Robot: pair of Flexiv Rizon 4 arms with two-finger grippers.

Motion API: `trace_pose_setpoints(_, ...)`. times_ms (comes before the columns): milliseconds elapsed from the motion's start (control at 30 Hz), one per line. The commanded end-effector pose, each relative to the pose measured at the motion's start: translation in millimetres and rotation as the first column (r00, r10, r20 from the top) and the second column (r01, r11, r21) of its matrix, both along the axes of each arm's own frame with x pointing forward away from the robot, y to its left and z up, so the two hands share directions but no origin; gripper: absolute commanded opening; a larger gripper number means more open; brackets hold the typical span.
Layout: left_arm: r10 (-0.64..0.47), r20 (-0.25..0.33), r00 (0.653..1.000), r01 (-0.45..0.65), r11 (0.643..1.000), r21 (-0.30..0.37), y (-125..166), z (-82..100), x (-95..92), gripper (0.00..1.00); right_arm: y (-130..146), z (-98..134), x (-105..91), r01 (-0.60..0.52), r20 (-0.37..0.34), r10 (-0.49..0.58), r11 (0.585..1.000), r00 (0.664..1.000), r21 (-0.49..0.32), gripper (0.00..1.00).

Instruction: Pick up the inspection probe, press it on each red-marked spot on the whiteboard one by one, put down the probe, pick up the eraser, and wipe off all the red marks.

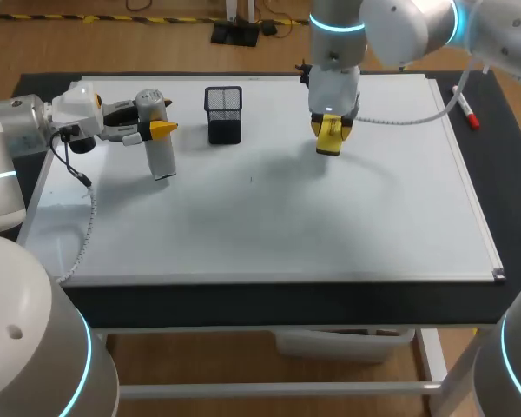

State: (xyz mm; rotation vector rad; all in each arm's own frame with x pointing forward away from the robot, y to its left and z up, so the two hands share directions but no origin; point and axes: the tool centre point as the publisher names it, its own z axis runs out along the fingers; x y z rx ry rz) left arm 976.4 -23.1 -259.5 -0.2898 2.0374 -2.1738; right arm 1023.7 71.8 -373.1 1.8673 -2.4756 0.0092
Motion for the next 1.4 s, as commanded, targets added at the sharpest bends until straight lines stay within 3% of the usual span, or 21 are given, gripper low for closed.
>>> trace_pose_setpoints(33, 0.0, 0.001, 1.0, 0.0, 1.0, -0.001, 0.2, 0.7, -0.2, 0.0, 2.6, -3.0, 25.5, -0.01, -0.035, 0.01, 1.0, 0.999, -0.018, 0.0)
trace_pose_setpoints(733, 0.0, 0.001, 1.0, 0.0, 1.0, -0.001, 0.2, 0.7, -0.2, 0.0, 16.5, -9.2, 100.5, -0.103, -0.033, 0.103, 0.994, 0.994, -0.025, 0.0)
trace_pose_setpoints(1400, 0.0, 0.001, 1.0, 0.0, 1.0, -0.001, 0.2, 0.7, -0.2, 0.0, 37.5, -24.7, 133.5, -0.156, -0.051, 0.155, 0.988, 0.987, -0.003, 0.0)
